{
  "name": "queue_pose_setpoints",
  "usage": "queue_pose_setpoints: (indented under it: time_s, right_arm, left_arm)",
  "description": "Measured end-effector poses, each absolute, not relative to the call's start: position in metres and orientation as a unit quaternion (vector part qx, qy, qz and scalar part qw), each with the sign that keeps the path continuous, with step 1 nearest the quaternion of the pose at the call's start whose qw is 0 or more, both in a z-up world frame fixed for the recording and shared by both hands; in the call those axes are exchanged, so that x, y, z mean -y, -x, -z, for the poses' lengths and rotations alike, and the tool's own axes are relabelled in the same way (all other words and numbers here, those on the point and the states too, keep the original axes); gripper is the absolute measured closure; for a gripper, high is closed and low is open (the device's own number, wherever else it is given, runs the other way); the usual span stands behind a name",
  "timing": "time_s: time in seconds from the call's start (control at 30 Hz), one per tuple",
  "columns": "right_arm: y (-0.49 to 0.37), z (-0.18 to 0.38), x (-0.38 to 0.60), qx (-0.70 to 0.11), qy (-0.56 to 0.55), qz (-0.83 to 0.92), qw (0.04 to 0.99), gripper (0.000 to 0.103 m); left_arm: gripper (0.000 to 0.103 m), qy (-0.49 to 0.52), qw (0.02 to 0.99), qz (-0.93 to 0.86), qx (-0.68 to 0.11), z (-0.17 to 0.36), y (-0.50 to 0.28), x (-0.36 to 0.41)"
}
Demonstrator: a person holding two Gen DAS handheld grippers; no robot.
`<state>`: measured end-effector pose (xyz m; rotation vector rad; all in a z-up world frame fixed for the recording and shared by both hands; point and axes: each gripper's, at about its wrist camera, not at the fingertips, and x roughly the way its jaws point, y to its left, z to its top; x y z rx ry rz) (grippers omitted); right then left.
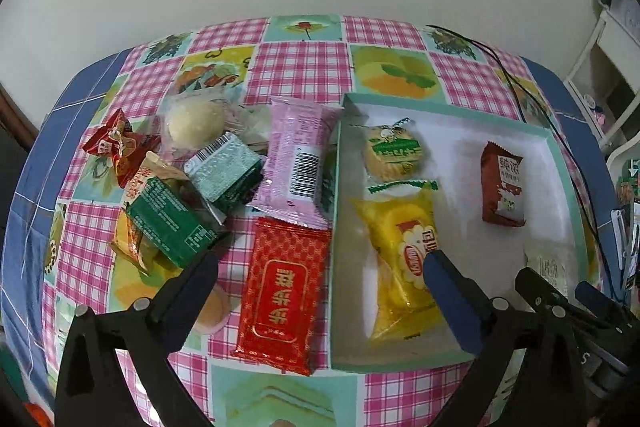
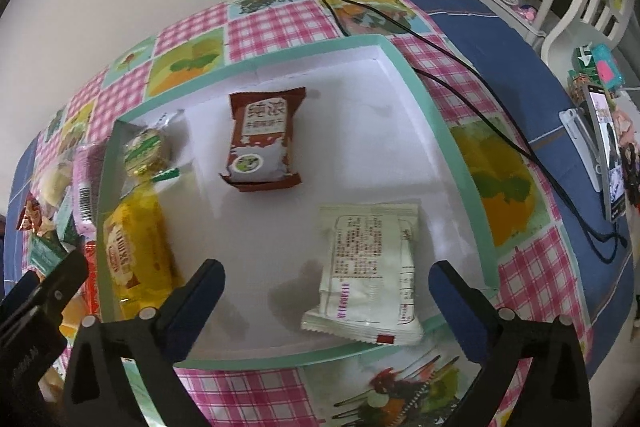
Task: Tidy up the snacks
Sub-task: 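Move both grippers back toward the remaining snacks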
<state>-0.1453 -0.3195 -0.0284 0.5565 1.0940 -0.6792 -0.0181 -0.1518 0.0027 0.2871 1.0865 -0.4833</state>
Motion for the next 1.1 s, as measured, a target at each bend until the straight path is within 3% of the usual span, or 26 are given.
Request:
queue_pose_setpoints:
  time_s: [0.43,0.67,1.1]
  right_arm:
    - [0.138,0.013,0.299,-0.432,-0.272,0.293,0.809,0.0]
    - [0.131,0.012,0.289,-0.439,-0.275,0.28,0.808,0.0]
    - [0.112,0.005,0.266,-0.445,-0.247,0.287,0.812,0.0]
  left_arm:
    - [0.001,-0.116,0.836,0.244,-0.478,-0.009,0.011,0.126]
    - [0.001,-0.139,0.856,0.229,-0.442,-0.023,0.009,0.117]
    - [0.001,-0.079,0.879,0.146,-0.448,-0.025,-0.021,0.067]
